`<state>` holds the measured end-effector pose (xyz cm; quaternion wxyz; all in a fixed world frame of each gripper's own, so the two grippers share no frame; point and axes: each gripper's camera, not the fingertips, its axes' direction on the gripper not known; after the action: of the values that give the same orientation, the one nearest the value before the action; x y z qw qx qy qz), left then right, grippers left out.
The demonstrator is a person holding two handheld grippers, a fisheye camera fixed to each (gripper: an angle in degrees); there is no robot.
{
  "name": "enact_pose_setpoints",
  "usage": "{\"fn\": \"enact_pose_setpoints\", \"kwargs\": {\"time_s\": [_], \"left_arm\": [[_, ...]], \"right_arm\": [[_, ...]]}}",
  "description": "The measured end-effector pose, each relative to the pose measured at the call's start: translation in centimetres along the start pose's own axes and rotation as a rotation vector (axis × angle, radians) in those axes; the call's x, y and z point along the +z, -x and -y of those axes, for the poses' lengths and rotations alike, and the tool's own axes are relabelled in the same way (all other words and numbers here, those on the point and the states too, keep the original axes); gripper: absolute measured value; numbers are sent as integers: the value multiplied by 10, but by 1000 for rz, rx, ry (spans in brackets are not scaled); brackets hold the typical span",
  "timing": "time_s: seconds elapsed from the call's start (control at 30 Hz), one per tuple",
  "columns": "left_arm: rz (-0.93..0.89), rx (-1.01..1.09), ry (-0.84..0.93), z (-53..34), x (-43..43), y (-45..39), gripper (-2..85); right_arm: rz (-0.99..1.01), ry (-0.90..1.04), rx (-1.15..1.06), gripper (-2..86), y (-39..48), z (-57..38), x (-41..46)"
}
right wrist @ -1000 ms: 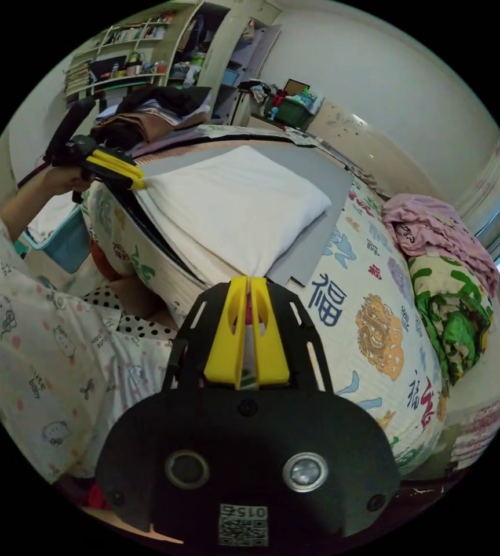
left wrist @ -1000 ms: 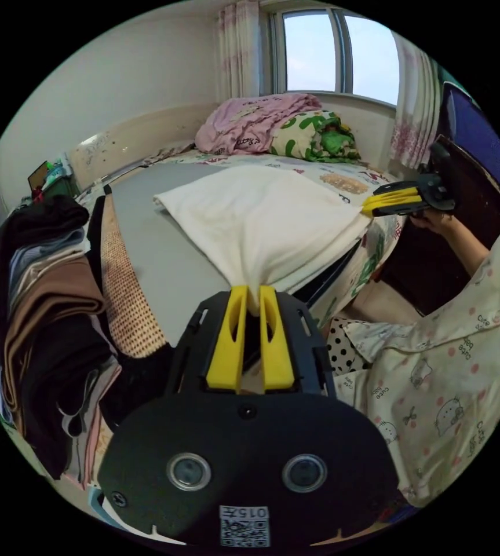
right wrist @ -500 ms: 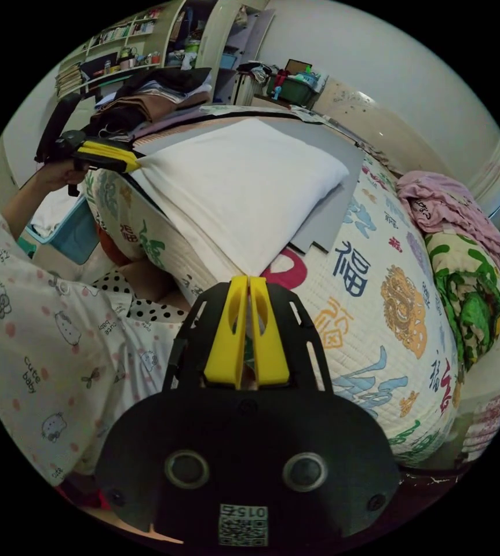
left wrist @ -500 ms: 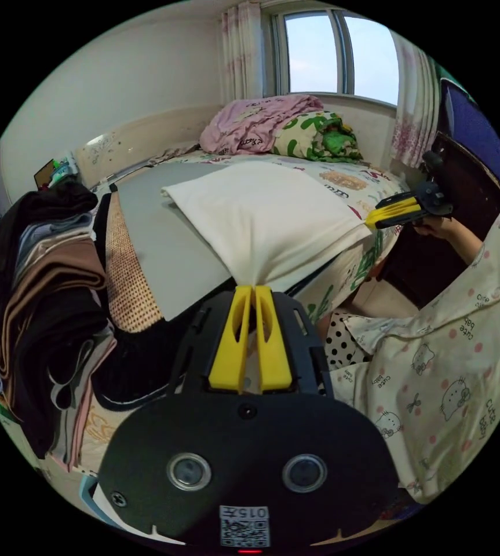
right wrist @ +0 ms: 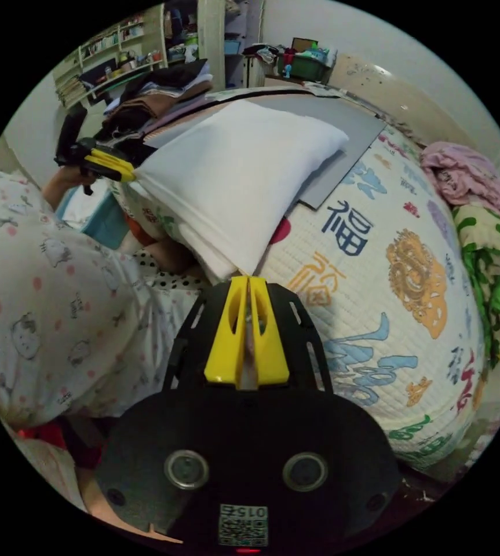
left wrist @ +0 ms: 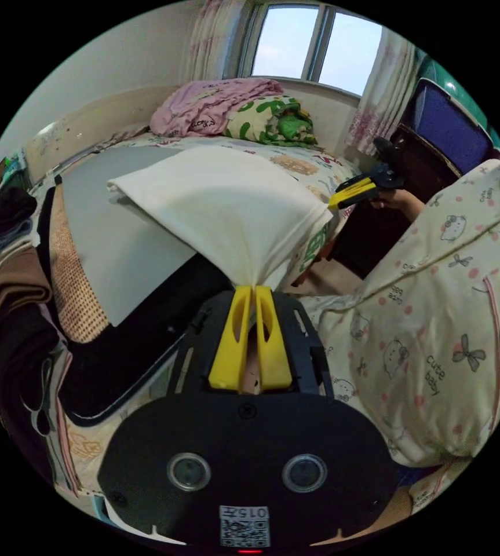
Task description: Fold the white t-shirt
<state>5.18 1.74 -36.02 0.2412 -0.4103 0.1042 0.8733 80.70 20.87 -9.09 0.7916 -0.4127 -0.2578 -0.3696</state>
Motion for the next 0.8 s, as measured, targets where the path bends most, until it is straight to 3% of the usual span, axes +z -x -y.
{"fn": "enact_pose_setpoints", "kwargs": {"time_s": [0.13,0.3,0.37,0.6,0.8], "left_arm": [[-20,-83,-49,-3,-36,59,46],[37,-326,-306,23,-88,157,80],[26,-412,-375,43,-87,195,91],[-85,-663,-290,128,-18,322,143],[-77,-746,-209,161,0,373,150]], "right_arm": [[75,-99,54,8,-70,18,-63],[277,-536,205,110,-217,94,-153],[338,-593,258,122,-267,137,-156],[457,-413,375,153,-402,314,-83],[427,-335,421,121,-473,350,-36]]}}
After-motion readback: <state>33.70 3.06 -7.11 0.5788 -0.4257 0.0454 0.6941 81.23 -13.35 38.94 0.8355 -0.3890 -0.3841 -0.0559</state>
